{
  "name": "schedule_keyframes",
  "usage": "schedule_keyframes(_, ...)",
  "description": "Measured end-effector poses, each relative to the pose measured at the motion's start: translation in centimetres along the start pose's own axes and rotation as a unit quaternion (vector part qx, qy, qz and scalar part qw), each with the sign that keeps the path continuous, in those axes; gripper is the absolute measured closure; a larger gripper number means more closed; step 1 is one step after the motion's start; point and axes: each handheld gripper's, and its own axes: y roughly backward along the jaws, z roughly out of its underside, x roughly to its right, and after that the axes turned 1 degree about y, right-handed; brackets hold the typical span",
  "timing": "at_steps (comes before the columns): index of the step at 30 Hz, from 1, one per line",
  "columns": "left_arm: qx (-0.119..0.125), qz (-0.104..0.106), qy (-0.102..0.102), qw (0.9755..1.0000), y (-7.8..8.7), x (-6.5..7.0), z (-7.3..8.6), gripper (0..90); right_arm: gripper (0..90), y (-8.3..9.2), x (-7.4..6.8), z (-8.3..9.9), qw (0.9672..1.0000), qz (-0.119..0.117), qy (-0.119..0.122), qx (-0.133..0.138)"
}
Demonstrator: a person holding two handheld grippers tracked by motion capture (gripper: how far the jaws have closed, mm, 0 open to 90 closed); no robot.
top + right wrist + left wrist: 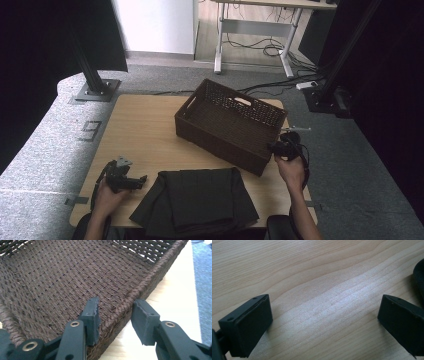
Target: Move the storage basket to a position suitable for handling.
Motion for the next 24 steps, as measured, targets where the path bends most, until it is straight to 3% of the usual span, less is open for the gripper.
schedule_keyframes(7, 0.0, 0.0, 0.0, 1.0, 0.0, 0.0, 0.0, 0.0, 58.0, -1.0, -2.9, -0.7, 0.9989, -0.025, 0.039, -0.005)
schedule_keyframes(18, -0.001, 0.0, 0.0, 1.0, 0.0, 0.0, 0.0, 0.0, 58.3, -2.0, -5.8, -1.3, 0.9956, -0.057, 0.074, -0.004)
schedule_keyframes(24, 0.0, 0.0, 0.0, 1.0, 0.0, 0.0, 0.0, 0.0, 58.5, -2.3, -6.0, -1.8, 0.9947, -0.059, 0.084, -0.008)
